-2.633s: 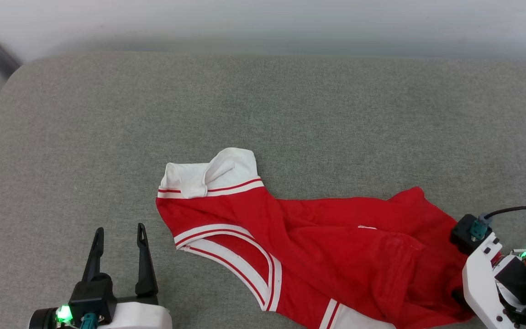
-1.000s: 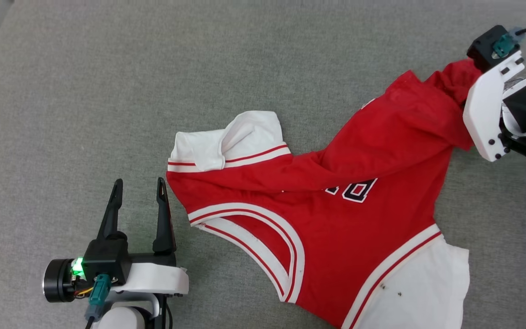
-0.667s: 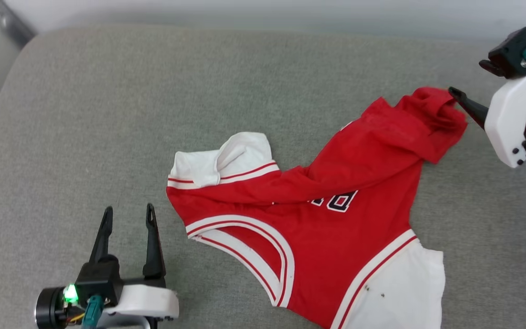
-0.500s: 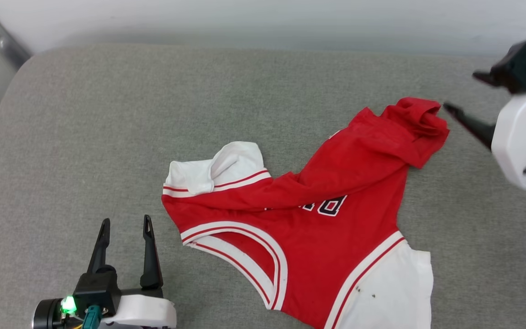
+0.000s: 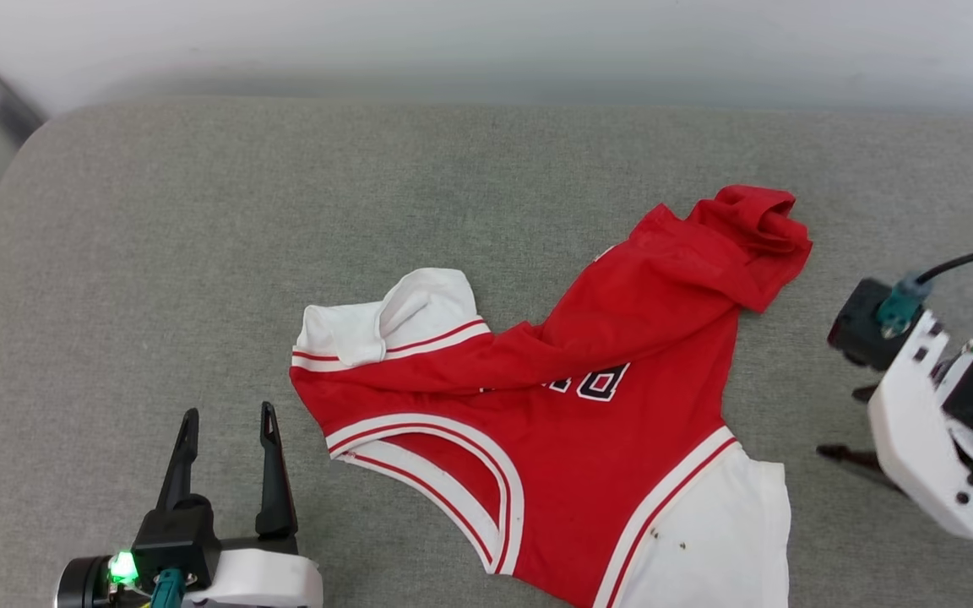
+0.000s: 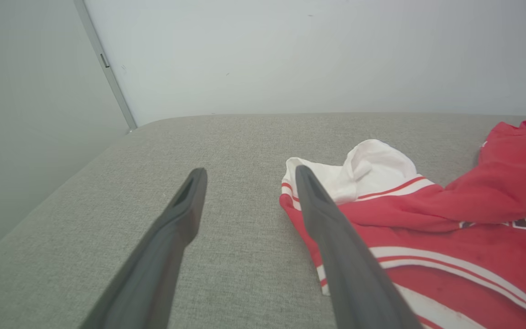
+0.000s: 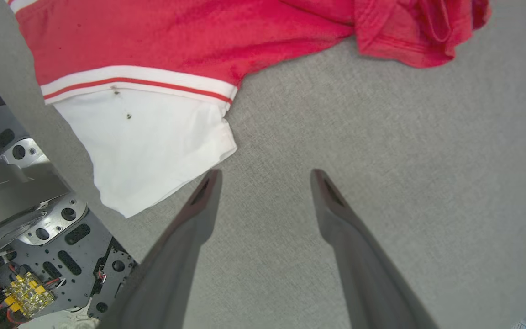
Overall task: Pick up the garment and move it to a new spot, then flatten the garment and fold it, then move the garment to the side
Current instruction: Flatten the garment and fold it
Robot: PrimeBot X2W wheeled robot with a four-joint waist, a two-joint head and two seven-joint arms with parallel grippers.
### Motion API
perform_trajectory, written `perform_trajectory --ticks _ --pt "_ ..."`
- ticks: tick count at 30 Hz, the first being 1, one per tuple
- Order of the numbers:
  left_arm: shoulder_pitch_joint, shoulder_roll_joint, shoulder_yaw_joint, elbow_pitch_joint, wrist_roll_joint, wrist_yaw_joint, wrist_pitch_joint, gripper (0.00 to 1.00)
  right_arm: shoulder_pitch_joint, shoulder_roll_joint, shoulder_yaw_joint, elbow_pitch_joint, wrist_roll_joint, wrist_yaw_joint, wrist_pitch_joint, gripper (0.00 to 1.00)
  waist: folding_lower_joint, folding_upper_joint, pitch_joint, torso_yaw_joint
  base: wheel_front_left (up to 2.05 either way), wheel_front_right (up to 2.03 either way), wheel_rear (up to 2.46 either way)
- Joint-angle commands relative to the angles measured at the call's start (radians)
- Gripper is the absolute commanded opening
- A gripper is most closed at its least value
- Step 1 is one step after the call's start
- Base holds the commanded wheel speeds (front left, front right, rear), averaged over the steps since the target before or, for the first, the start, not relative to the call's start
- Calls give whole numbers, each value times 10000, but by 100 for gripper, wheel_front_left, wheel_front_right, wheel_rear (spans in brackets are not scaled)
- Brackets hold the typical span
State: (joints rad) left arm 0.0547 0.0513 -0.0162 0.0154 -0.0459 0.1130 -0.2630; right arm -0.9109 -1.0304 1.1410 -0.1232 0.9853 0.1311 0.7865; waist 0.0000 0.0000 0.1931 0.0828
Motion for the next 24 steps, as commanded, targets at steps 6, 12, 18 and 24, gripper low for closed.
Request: perform_trajectory --ticks 6,12,18,24 --pt "-330 -14 -74 -63 42 -8 -24 100 638 981 284 902 96 -6 387 100 0 0 472 253 0 0 0" --pt "-542 -15 -199 -58 -82 73 -24 100 887 1700 868 1653 -209 -7 548 100 0 0 903 492 0 0 0" --pt "-613 -16 -215 -12 -120 119 -24 100 1487 2090 1327 2140 -344 -6 324 100 0 0 1048 535 0 0 0" --pt "-498 -15 -128 80 -101 155 -24 100 1151 1756 1254 1968 -525 -6 -716 0 0 0 780 295 0 0 0"
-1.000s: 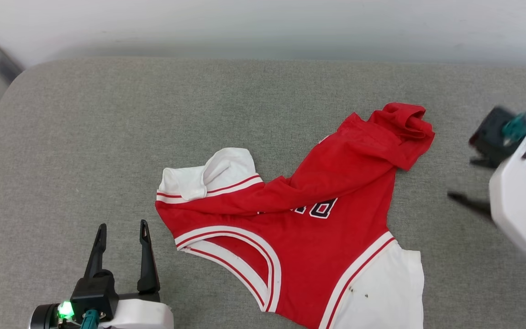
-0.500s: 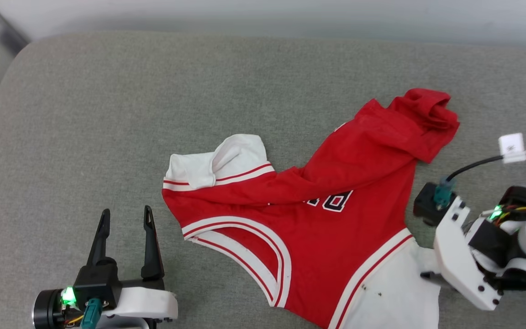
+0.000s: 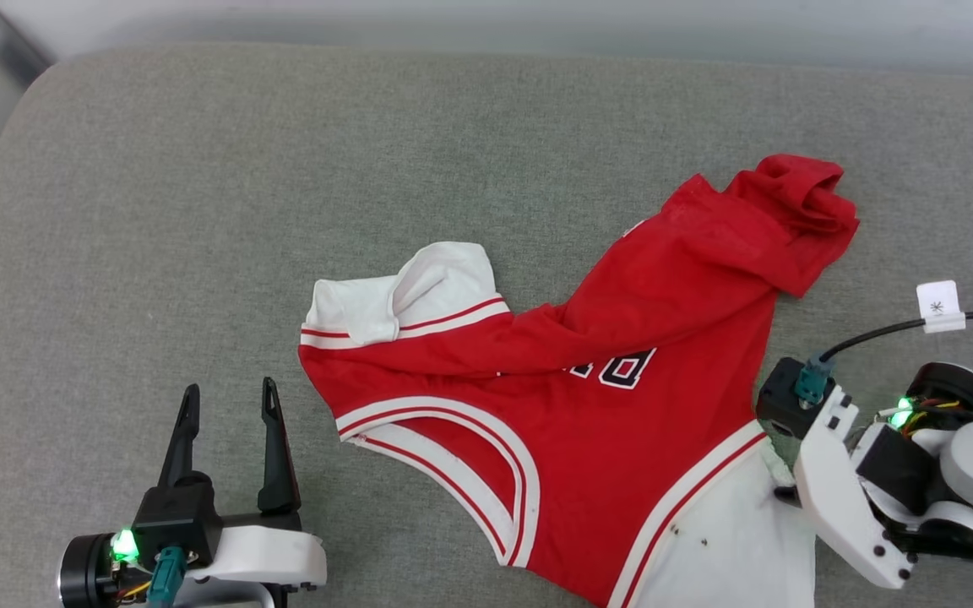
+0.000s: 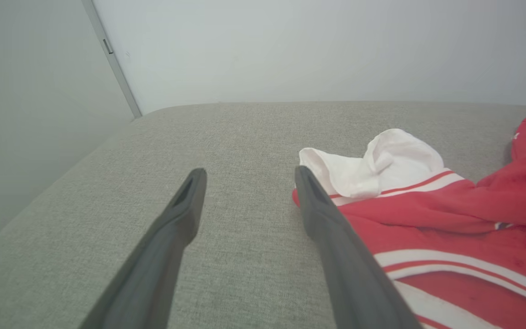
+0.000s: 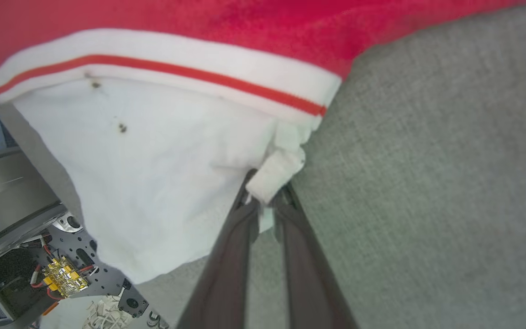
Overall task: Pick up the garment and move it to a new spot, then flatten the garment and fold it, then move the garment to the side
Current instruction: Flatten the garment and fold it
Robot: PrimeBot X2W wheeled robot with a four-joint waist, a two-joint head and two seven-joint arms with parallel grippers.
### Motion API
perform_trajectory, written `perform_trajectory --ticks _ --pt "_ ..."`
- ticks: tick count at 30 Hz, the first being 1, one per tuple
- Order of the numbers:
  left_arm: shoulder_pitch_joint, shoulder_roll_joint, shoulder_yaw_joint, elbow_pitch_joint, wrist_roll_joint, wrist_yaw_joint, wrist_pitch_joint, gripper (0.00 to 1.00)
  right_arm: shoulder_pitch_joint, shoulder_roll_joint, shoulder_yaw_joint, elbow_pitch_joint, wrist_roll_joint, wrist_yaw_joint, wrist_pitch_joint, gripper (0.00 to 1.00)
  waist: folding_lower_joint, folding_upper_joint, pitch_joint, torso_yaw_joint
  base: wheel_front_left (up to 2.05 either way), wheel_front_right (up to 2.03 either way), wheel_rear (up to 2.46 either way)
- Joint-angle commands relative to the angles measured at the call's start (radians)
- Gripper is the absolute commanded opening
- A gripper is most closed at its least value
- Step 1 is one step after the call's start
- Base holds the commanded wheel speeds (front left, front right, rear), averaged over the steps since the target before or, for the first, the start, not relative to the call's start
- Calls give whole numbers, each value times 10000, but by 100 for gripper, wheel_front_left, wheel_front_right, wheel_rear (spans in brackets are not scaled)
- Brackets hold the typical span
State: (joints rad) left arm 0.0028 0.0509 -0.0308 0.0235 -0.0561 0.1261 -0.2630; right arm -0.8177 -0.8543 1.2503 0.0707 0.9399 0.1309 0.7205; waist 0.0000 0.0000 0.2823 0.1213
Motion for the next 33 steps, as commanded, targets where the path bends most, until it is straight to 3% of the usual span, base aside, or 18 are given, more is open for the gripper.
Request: perform_trajectory --ticks 1,8,12,19,20,21,27,31,33 --pt "62 -13 42 20 13 23 -24 100 96 -231 76 -6 -79 -4 -170 0 0 0 -184 -144 0 0 0" --pt "214 -13 119 51 45 -77 -24 100 -436 -1697 -316 60 -155 -5 -231 0 0 0 -483 -395 0 0 0" --pt "115 -13 72 26 74 -149 -24 100 -518 -2203 -532 823 -131 -5 -139 0 0 0 -422 -343 0 0 0" --pt "-14 -10 -18 104 164 -262 -24 100 279 -1544 -864 2889 239 -5 -687 0 0 0 -325 -130 0 0 0" --pt "9 2 12 109 180 -254 -24 100 370 -1393 -929 3029 254 -4 -908 30 0 0 -366 -141 0 0 0" --pt "43 32 46 123 193 -255 -24 100 473 -1236 -983 3166 247 -4 -1148 100 0 0 -432 -158 0 0 0" --pt "57 377 131 209 389 -384 -24 100 661 -940 -1551 3581 -723 -5 -3316 100 0 0 -1124 -418 0 0 0" --pt "-274 858 33 351 561 -679 -24 100 886 -741 -2581 3649 -1491 -5 -5356 100 0 0 -1554 -652 0 0 0" --pt "-394 993 -2 382 618 -784 -24 100 999 -667 -2860 3642 -1674 -5 -5751 100 0 0 -1640 -720 0 0 0"
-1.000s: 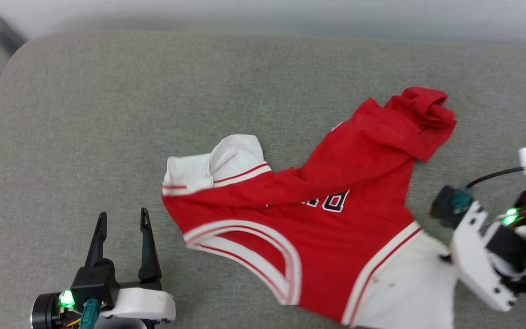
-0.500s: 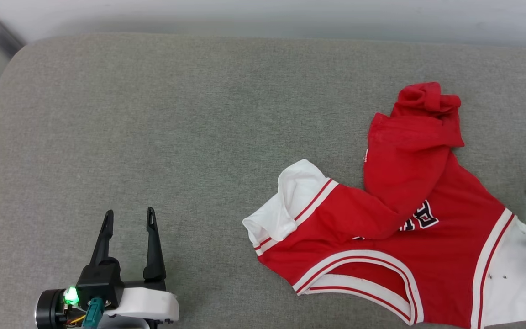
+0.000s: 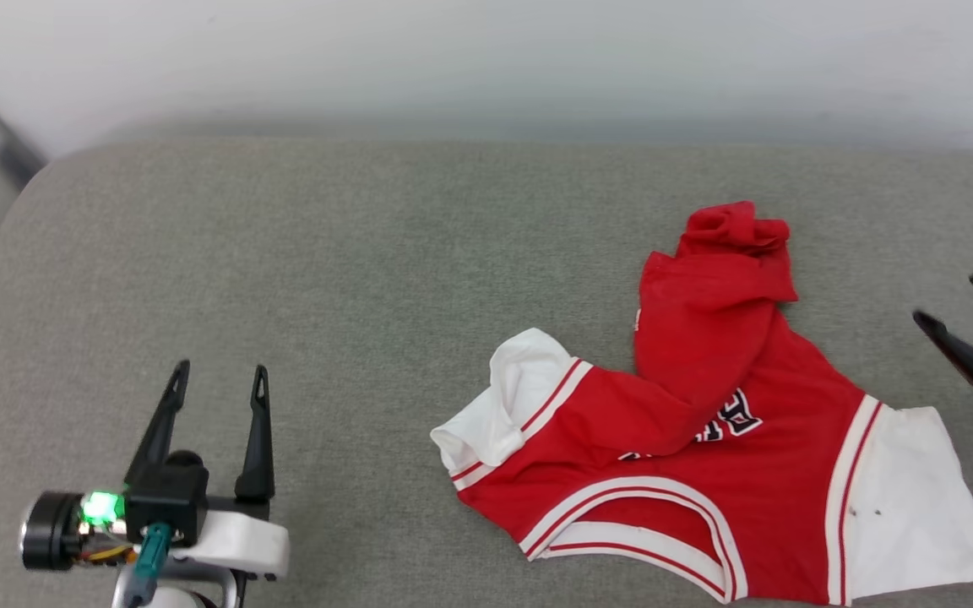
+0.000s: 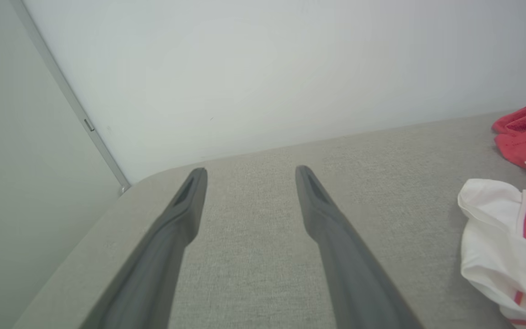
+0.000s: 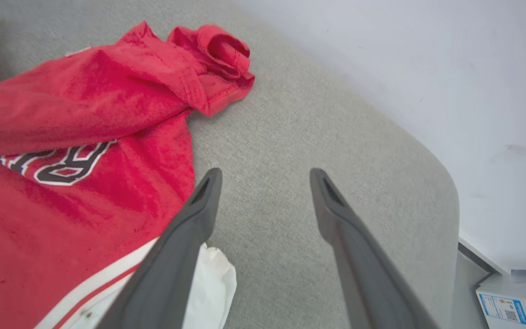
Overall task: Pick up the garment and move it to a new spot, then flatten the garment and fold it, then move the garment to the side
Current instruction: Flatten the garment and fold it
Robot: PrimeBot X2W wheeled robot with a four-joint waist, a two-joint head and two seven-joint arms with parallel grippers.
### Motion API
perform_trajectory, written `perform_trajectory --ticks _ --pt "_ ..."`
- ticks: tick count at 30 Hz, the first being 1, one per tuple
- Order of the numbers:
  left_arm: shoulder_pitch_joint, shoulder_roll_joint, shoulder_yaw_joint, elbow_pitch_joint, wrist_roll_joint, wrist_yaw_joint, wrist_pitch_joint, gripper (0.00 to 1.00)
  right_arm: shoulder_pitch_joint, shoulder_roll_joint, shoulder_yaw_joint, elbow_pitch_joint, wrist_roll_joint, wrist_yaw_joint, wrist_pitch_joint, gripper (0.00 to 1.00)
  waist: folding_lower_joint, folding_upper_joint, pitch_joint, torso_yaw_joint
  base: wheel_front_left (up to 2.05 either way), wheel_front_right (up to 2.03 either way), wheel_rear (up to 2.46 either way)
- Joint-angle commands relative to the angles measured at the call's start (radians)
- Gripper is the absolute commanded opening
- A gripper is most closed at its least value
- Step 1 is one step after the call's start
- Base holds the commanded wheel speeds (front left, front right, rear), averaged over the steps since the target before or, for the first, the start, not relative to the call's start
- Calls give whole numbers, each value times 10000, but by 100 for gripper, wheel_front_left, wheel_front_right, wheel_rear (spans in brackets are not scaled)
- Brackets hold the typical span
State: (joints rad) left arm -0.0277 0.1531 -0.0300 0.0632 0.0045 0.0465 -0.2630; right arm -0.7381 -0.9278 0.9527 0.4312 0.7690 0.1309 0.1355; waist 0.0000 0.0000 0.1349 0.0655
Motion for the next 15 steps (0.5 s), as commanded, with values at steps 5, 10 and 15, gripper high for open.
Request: perform_trajectory --ticks 5,10,15 --pt "-985 778 -347 197 259 -756 471 100 987 730 -1955 -244 -1066 -5 -1788 100 0 0 -404 -453 0 0 0" --pt "-2225 1543 -942 340 -31 -1557 1939 100 2594 2079 -4723 -935 -2432 -5 -2987 100 0 0 -458 -654 0 0 0" --pt "-3338 2420 -2409 230 -912 -1739 3710 100 4706 4051 -7301 -2293 -3990 -4 -3293 100 0 0 -406 -844 0 0 0"
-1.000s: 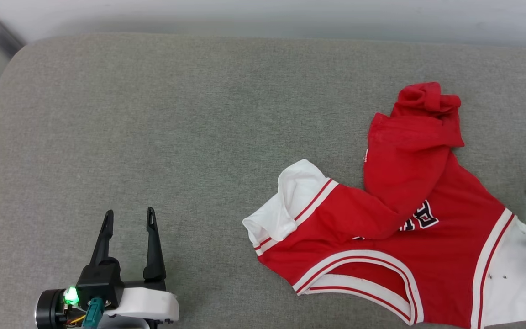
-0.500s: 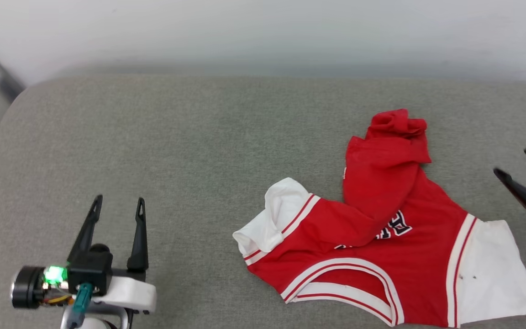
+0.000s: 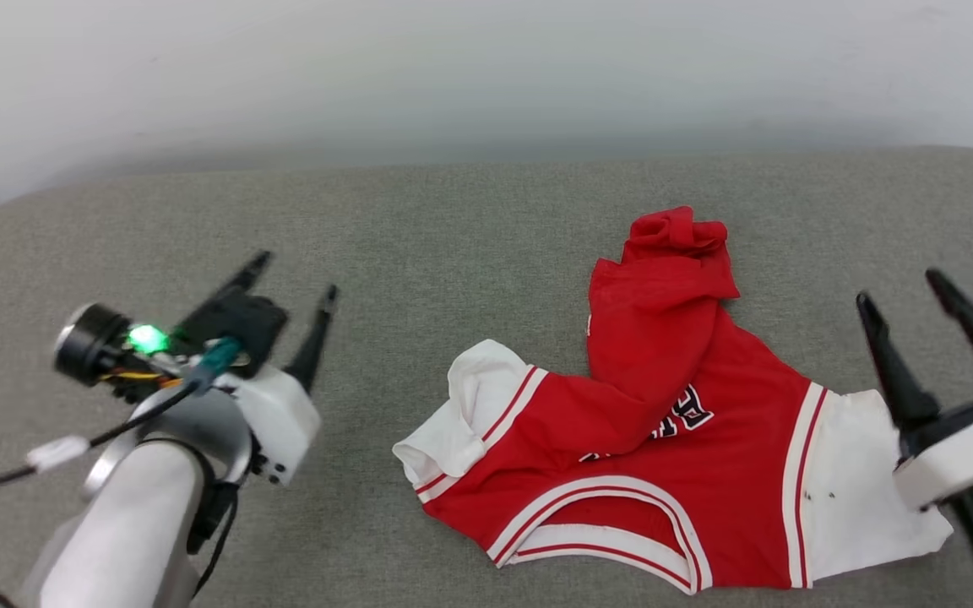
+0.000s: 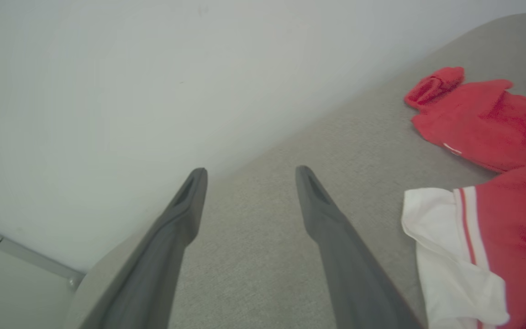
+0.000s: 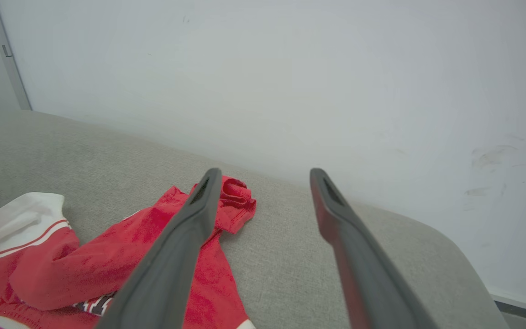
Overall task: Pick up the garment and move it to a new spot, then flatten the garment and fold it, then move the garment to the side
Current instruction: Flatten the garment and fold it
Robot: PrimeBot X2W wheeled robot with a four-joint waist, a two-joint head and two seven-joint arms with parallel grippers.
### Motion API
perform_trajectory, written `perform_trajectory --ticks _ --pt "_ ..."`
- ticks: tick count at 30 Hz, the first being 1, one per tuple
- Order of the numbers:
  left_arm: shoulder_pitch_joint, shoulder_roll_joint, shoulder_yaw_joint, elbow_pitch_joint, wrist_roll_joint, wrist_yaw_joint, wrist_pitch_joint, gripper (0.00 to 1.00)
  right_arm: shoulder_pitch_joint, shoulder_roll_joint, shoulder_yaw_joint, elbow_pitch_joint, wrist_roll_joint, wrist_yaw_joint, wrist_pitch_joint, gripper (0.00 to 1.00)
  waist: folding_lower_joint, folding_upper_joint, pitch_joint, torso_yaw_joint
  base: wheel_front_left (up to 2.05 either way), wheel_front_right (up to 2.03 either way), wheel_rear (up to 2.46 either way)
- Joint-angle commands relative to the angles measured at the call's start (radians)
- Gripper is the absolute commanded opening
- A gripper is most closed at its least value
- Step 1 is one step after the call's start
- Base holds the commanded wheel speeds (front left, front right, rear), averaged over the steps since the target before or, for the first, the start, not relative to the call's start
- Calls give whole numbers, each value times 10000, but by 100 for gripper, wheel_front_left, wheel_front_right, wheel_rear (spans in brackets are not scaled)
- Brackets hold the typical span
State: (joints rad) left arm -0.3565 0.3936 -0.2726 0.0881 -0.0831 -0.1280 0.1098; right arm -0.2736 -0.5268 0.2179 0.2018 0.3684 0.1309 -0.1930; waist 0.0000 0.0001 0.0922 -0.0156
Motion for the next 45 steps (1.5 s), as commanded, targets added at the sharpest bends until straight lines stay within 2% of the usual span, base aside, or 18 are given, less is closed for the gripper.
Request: perform_trajectory --ticks 1,5,10,15,19,23,26,31,36,37,38,41,45 --pt "-229 239 -492 -36 -355 -1 418 100 408 427 -335 -316 -274 -5 -1 100 0 -1 40 -65 0 0 0" --pt "-1333 1412 -2651 -327 -1882 -1 2289 100 1629 1725 -1263 -1427 -1102 -4 283 100 0 -1 148 -176 0 0 0" --pt "-2861 2500 -5206 -916 -4139 -2 4726 100 2427 2573 -1570 -2245 -1517 -4 579 100 0 -1 394 -360 0 0 0" --pt "-4373 3038 -7123 -1202 -6194 -3 6768 100 2710 2975 -1501 -2452 -1620 -4 554 100 0 -1 733 -599 0 0 0" --pt "-5396 3268 -8587 -1211 -7120 -5 7826 100 2639 3125 -1318 -2339 -1661 -4 340 100 0 -1 1082 -861 0 0 0" --pt "-6185 3393 -9634 -1082 -7446 -6 8085 100 2333 3201 -1106 -2167 -1655 -4 128 100 0 -1 1487 -1139 0 0 0" --pt "-6398 3411 -9983 -930 -7417 -6 8137 100 2097 3230 -957 -2048 -1663 -5 -29 100 0 -1 1794 -1335 0 0 0" --pt "-5926 3520 -10092 -1155 -6845 -6 8873 100 1789 3293 -821 -1851 -1671 -5 -208 100 0 -1 2212 -1531 0 0 0" --pt "-5527 3634 -10110 -1136 -6295 -4 8761 100 1555 3359 -729 -1667 -1737 -5 -370 100 0 -1 2432 -1558 0 0 0" --pt "-5434 3651 -10129 -1115 -6266 -5 8805 95 1510 3357 -692 -1639 -1734 -5 -365 100 0 -1 2444 -1542 0 0 0" --pt "-5374 3641 -10153 -1132 -6260 -5 8753 0 1489 3343 -681 -1604 -1731 -5 -387 100 0 -1 2446 -1508 0 0 0" --pt "-5407 3729 -10134 -1036 -6419 -4 8101 0 1488 3337 -647 -1530 -1712 -5 -457 100 0 -1 2364 -1385 0 0 0" --pt "-5620 3952 -9802 -506 -6949 10 6099 0 1729 3319 -736 -1447 -1671 -5 -502 100 0 -1 2068 -1102 0 0 0"
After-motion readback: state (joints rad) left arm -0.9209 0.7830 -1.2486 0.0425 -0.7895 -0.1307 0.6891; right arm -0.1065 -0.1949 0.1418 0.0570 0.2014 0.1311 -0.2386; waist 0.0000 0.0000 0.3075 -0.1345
